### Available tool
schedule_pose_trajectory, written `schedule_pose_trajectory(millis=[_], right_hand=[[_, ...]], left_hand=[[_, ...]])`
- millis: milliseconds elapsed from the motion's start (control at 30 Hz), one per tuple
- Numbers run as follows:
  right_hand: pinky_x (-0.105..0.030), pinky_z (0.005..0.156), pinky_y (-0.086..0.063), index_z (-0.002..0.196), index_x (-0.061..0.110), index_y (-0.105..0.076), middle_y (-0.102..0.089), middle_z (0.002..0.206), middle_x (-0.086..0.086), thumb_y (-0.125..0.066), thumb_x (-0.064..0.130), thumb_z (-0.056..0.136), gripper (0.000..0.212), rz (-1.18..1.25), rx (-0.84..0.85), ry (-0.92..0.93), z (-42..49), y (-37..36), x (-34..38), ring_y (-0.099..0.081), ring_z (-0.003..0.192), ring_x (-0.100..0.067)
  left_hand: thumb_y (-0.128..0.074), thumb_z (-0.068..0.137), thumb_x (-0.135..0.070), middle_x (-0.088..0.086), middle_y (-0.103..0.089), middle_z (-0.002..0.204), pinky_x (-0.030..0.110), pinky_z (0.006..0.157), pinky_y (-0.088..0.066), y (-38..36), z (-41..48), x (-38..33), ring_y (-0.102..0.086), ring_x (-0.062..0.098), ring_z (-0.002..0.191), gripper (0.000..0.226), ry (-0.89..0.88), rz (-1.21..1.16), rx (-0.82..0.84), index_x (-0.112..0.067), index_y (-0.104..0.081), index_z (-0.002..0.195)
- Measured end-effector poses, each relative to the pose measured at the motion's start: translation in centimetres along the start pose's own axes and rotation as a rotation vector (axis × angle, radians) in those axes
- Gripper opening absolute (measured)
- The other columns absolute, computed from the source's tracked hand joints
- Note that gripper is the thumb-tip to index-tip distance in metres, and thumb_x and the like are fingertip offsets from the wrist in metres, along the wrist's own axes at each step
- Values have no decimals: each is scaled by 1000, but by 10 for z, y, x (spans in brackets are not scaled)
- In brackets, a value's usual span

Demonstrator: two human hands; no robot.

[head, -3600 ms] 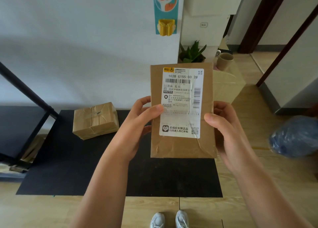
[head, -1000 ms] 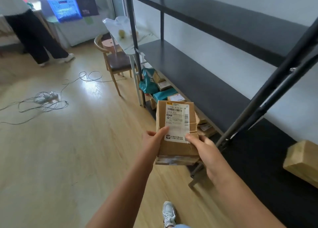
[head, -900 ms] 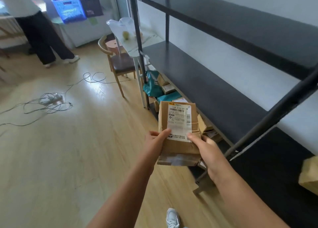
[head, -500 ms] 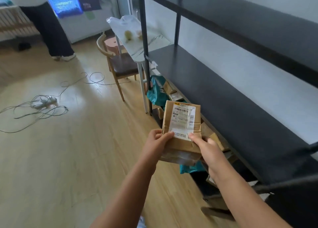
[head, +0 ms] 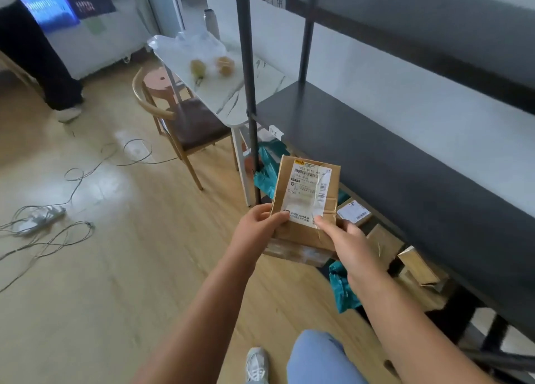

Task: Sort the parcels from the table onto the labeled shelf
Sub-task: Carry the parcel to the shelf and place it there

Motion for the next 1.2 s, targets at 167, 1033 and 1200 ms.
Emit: schedule_pose_trajectory(millis=[167,1033,1200], right_hand=[[-26,68,-50,123,22,-64,-75,106,4,-69,40,92,36,-48,-22,-25,47,-26,31,-68,94,-10],[-36,91,-46,149,27,-46,-57,128,8,-61,42,97,56,2,-383,-40,252,-115,189,-56,111,-16],[-37,96,-49,146,22,-47,-59,126,5,-60,36,98,51,81,-537,-44,269,-134,199,-58,106,-16]], left_hand=[[-75,68,-53,2,-75,114,32,86,-54,20,63,-14,-69,17,101,71,40,39,31,-15,-65,128],[-71,88,-34,0,-75,104,45,94,-57,53,354,-180,-72,23,101,30,-16,331,415,-24,-70,116],[-66,89,-32,2,-74,109,39,91,-58,48,390,-203,-69,18,90,33,-90,459,494,-22,-68,120]])
Point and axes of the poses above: each hand's wrist, its own z-axis towards the middle knuckle, its own y-axis out of the back of the hand, x = y × z, the point moved 4 cm from there along z, towards the middle knuckle
